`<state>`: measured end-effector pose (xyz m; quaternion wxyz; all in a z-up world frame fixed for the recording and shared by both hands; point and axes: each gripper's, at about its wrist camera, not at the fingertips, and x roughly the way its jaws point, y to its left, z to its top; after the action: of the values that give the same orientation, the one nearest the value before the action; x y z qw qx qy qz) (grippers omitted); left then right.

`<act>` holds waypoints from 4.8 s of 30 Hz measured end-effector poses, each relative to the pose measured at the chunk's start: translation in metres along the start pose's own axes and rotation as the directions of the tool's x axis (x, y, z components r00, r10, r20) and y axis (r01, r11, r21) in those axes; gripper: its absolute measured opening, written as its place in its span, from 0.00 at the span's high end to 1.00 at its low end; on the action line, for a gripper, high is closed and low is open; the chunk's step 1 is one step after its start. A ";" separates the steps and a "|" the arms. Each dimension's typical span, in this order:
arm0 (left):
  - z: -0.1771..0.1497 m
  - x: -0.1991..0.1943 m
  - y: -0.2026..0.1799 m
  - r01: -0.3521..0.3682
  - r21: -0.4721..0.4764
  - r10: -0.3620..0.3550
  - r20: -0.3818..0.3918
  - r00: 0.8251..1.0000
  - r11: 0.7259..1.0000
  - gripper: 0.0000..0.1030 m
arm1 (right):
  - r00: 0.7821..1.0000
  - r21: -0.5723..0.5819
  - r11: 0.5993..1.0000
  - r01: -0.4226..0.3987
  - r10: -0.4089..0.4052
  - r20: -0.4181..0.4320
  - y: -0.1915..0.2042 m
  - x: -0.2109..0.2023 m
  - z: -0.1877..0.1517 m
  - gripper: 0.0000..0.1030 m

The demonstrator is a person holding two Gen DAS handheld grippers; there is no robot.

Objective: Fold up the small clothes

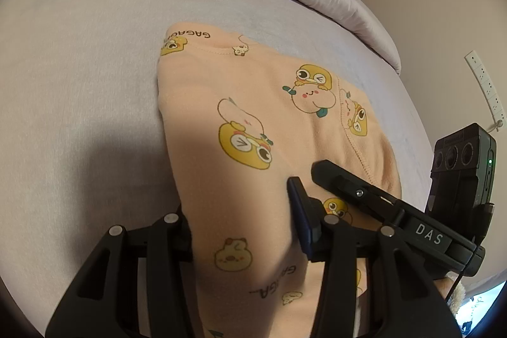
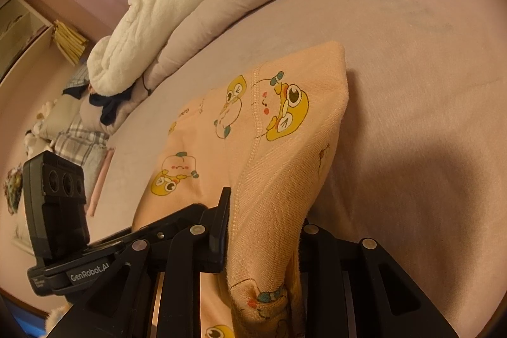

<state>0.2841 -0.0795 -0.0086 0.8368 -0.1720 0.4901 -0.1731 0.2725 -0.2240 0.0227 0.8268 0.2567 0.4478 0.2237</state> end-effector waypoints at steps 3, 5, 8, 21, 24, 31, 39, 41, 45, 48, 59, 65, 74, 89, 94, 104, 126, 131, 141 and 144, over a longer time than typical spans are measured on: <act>0.000 0.000 0.000 -0.001 0.001 0.001 0.001 1.000 1.000 0.55 | 1.000 -0.001 1.000 0.000 0.000 0.001 0.000 0.000 0.000 0.74; -0.001 0.000 0.000 -0.003 0.003 0.003 0.001 1.000 1.000 0.54 | 1.000 0.002 1.000 -0.001 0.001 0.000 0.000 0.000 -0.001 0.74; 0.000 -0.001 0.000 -0.005 0.005 0.005 0.002 1.000 1.000 0.54 | 1.000 0.001 1.000 -0.003 0.003 0.000 -0.001 0.000 0.000 0.74; 0.000 0.000 0.000 -0.006 0.011 0.006 0.001 1.000 1.000 0.54 | 1.000 0.003 1.000 -0.001 0.001 0.002 0.000 -0.001 -0.001 0.74; 0.000 0.000 0.000 -0.009 0.013 0.009 0.001 1.000 1.000 0.54 | 1.000 0.001 1.000 -0.001 0.001 0.002 0.000 -0.001 0.000 0.74; -0.002 0.000 0.000 -0.011 0.016 0.010 0.005 1.000 1.000 0.54 | 1.000 -0.014 1.000 0.011 -0.011 0.005 0.002 -0.001 -0.001 0.74; -0.003 0.000 0.000 -0.013 0.017 0.013 0.007 1.000 1.000 0.54 | 1.000 -0.019 1.000 0.018 -0.018 0.006 0.003 0.000 -0.001 0.74; -0.003 0.001 0.000 -0.013 0.016 0.013 0.007 1.000 1.000 0.54 | 1.000 -0.018 1.000 0.019 -0.019 0.005 0.004 0.000 -0.001 0.74; -0.003 0.001 0.000 -0.014 0.016 0.014 0.008 1.000 1.000 0.54 | 1.000 -0.018 1.000 0.018 -0.018 0.006 0.003 0.000 -0.001 0.74; -0.003 0.000 0.000 -0.014 0.016 0.014 0.008 1.000 1.000 0.54 | 1.000 -0.015 1.000 0.016 -0.016 0.007 0.004 0.000 -0.001 0.74; -0.011 -0.010 -0.008 -0.032 0.030 0.031 0.033 0.999 0.999 0.62 | 0.996 -0.124 0.989 0.076 -0.069 0.062 0.027 -0.012 -0.010 0.75; -0.032 -0.029 -0.007 0.000 0.037 -0.001 0.026 1.000 0.999 0.63 | 0.996 -0.188 0.979 0.078 -0.067 0.067 0.041 -0.026 -0.026 0.76; -0.095 -0.065 -0.005 0.035 0.016 -0.035 0.015 0.999 0.999 0.63 | 0.996 -0.276 0.958 0.081 -0.069 0.052 0.065 -0.050 -0.076 0.76; -0.177 -0.120 0.012 0.024 -0.075 -0.022 0.028 0.999 0.997 0.63 | 0.999 -0.321 0.946 0.034 -0.041 -0.013 0.103 -0.065 -0.144 0.76; -0.191 -0.134 0.018 0.021 -0.100 -0.018 0.038 0.999 0.995 0.63 | 0.999 -0.337 0.941 0.021 -0.031 -0.025 0.118 -0.066 -0.160 0.76; -0.184 -0.142 0.024 0.018 -0.141 -0.008 0.070 0.998 0.990 0.64 | 0.999 -0.384 0.923 -0.027 0.008 -0.053 0.147 -0.067 -0.181 0.76; -0.175 -0.185 0.028 0.001 -0.125 0.027 0.220 0.975 0.992 0.64 | 0.998 -0.512 0.857 -0.053 0.058 -0.007 0.202 -0.074 -0.196 0.76; -0.181 -0.197 0.034 -0.004 -0.129 0.035 0.242 0.970 0.992 0.65 | 0.998 -0.527 0.848 -0.058 0.065 -0.006 0.208 -0.072 -0.197 0.76; -0.204 -0.217 0.042 0.001 -0.144 0.038 0.273 0.961 0.990 0.65 | 0.998 -0.552 0.832 -0.054 0.066 0.002 0.218 -0.069 -0.197 0.76; -0.205 -0.219 0.044 0.005 -0.145 0.036 0.275 0.961 0.989 0.65 | 0.998 -0.551 0.833 -0.054 0.066 0.001 0.219 -0.069 -0.197 0.76</act>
<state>0.0086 0.0351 0.0434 0.8838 -0.2508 0.3808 -0.1047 0.0391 -0.0529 0.1102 0.8627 0.0245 0.3480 0.3661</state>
